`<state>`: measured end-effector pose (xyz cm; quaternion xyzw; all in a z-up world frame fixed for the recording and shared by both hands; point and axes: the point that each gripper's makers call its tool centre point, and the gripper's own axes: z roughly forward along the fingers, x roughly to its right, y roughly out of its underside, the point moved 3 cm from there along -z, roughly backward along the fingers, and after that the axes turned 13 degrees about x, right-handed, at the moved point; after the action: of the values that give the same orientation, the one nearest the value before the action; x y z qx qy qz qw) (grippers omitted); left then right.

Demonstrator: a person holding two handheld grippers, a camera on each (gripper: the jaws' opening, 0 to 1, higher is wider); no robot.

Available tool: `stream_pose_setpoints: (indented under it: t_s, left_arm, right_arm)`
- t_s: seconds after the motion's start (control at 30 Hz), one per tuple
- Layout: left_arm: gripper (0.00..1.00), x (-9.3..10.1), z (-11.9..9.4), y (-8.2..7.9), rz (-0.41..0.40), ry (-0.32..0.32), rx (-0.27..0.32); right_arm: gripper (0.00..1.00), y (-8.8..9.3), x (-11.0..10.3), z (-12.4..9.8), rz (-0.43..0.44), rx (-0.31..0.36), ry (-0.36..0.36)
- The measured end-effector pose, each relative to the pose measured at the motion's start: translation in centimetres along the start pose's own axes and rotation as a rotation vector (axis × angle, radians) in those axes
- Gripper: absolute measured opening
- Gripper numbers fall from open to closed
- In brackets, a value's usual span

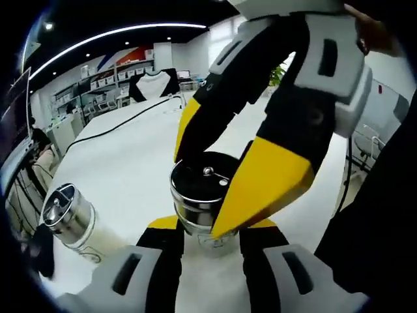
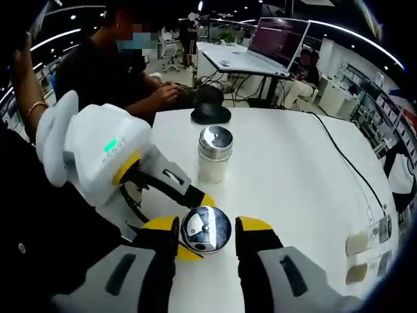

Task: Rotate the seasoning bottle until the label or dispensing opening points toward the visible target arrow and the bottle remains upright within the marked orientation range

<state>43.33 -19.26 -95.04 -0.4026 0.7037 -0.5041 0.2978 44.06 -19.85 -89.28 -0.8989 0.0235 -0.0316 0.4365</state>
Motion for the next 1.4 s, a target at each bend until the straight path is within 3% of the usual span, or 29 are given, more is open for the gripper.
stream_pose_setpoints:
  t_s: [0.13, 0.17, 0.47, 0.63, 0.87, 1.13, 1.4]
  left_arm:
    - [0.36, 0.3, 0.1, -0.1, -0.008, -0.018, 0.0]
    - [0.36, 0.2, 0.1, -0.1, -0.01, -0.021, -0.001]
    - [0.36, 0.2, -1.4, -0.2, -0.035, -0.012, 0.006]
    - [0.45, -0.8, -2.8, 0.3, -0.045, -0.067, -0.009]
    - [0.49, -2.6, -4.5, 0.9, -0.085, -0.155, -0.021]
    - [0.5, -3.3, -6.1, 1.4, -0.097, -0.194, -0.038]
    - [0.5, -3.5, -6.3, 1.7, -0.11, -0.201, -0.049]
  right_arm:
    - [0.3, 0.7, -0.1, 0.6, 0.013, -0.017, 0.008]
    - [0.3, 0.4, -0.1, 0.7, -0.033, -0.003, -0.029]
    - [0.29, 0.1, 0.2, 0.4, 0.001, 0.028, -0.082]
    - [0.29, -0.3, 1.2, 0.6, -0.039, 0.023, -0.095]
    - [0.29, -0.9, 2.7, 1.3, -0.07, 0.022, -0.105]
    - [0.29, -1.3, 3.1, 2.1, -0.089, 0.014, -0.125]
    - [0.29, -1.1, 2.5, 2.5, -0.092, 0.007, -0.137]
